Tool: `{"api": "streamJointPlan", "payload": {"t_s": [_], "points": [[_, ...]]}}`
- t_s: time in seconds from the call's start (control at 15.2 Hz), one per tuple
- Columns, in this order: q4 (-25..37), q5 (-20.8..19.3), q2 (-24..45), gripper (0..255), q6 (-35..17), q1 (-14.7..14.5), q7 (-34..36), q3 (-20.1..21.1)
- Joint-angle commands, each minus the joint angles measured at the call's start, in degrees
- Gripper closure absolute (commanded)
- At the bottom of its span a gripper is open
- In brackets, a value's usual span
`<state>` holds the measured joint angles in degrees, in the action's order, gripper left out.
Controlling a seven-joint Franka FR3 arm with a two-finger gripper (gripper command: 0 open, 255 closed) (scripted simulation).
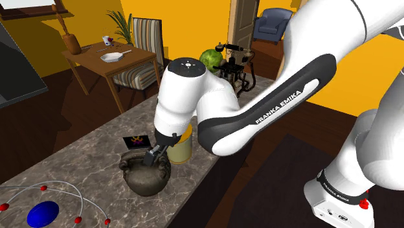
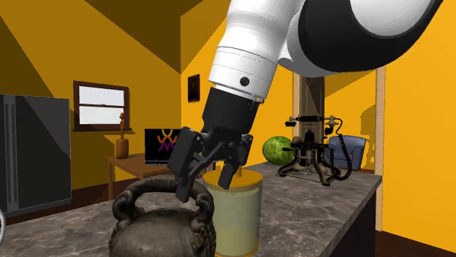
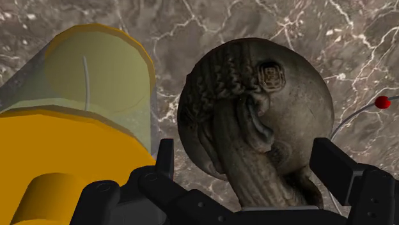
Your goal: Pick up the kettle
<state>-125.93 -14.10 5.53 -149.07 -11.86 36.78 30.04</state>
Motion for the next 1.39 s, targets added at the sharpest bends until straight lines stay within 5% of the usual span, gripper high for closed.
{"api": "streamJointPlan", "payload": {"t_s": [0.0, 0.26, 0.33, 0.92, 1.32], "points": [[-0.4, -1.4, 1.0, 0, -1.2, -0.2, 1.1, -0.3], [-0.9, -3.4, 2.4, 0, -2.9, -0.5, 2.6, -0.8], [-1.0, -3.2, 2.3, 255, -2.9, -0.5, 2.5, -0.8], [-0.9, -3.4, 2.4, 255, -2.9, -0.5, 2.6, -0.8], [0.4, 1.0, -0.8, 255, 1.0, 0.2, -0.8, 0.3]]}}
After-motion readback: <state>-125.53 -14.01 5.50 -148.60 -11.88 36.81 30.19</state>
